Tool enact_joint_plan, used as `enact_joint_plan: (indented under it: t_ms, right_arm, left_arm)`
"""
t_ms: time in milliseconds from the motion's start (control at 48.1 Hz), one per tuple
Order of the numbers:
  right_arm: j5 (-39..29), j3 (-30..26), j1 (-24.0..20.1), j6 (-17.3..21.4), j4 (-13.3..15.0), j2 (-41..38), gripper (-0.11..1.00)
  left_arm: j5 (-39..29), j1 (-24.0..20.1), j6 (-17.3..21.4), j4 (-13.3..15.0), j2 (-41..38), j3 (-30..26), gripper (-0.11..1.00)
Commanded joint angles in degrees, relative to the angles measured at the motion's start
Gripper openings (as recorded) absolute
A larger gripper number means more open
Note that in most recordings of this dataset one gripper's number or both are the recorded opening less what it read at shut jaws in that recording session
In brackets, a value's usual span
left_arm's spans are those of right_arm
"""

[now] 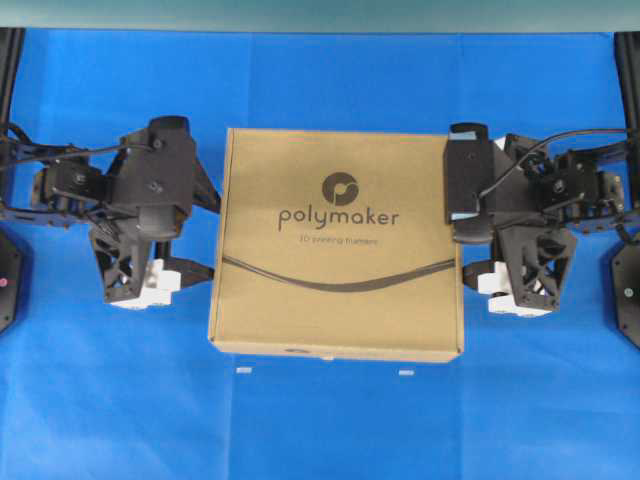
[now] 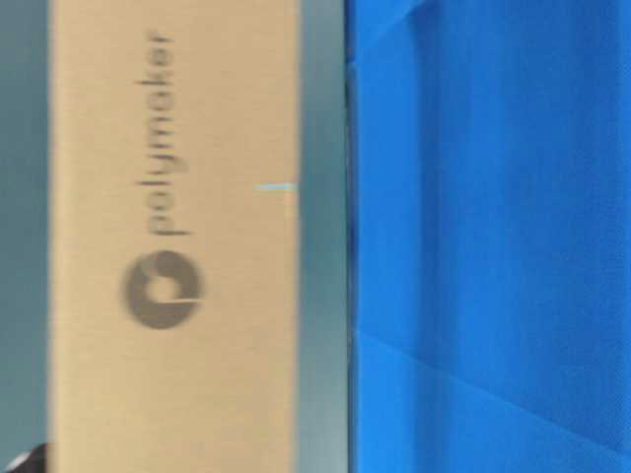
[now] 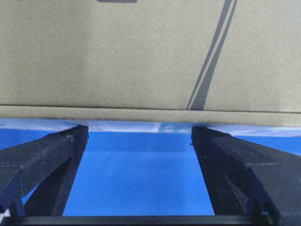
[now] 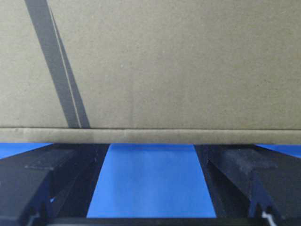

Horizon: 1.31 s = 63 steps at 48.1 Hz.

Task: Lift up the cardboard box by clamping it between your arms.
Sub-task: 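Raise both arms together, lifting the clamped box off the table, then lower both arms to set the clamped box back on the table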

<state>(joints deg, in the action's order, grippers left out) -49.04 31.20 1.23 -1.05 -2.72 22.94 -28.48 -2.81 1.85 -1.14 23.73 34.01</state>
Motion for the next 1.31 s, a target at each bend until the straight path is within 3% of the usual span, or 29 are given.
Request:
enact_joint_plan:
  t_ms: [0,561,935,1288]
  right_arm:
    - [0.2,-5.5,-1.3,0.4,-0.6,0.8,1.00]
    - [-7.7,-13.3,-2.0,0.4,-0.5,1.1,1.00]
    - [-7.5,-12.7,-2.0,0.2,0.0,1.1,1.00]
    - [-2.5,-7.1,-1.4,0.1,0.2,1.5,1.00]
  left_arm:
    - [-0.2,-0.5,-0.4,-0.2,0.6,-4.8,0.87]
    - [-8.0,-0.4,-0.4,-0.2,0.6,-12.7,0.87]
    - [-8.7,-0.4,-0.4,-0.1,0.6,-12.5,0.87]
    - [-5.4,-0.5,-1.1,-0.2,0.5,-7.2,0.87]
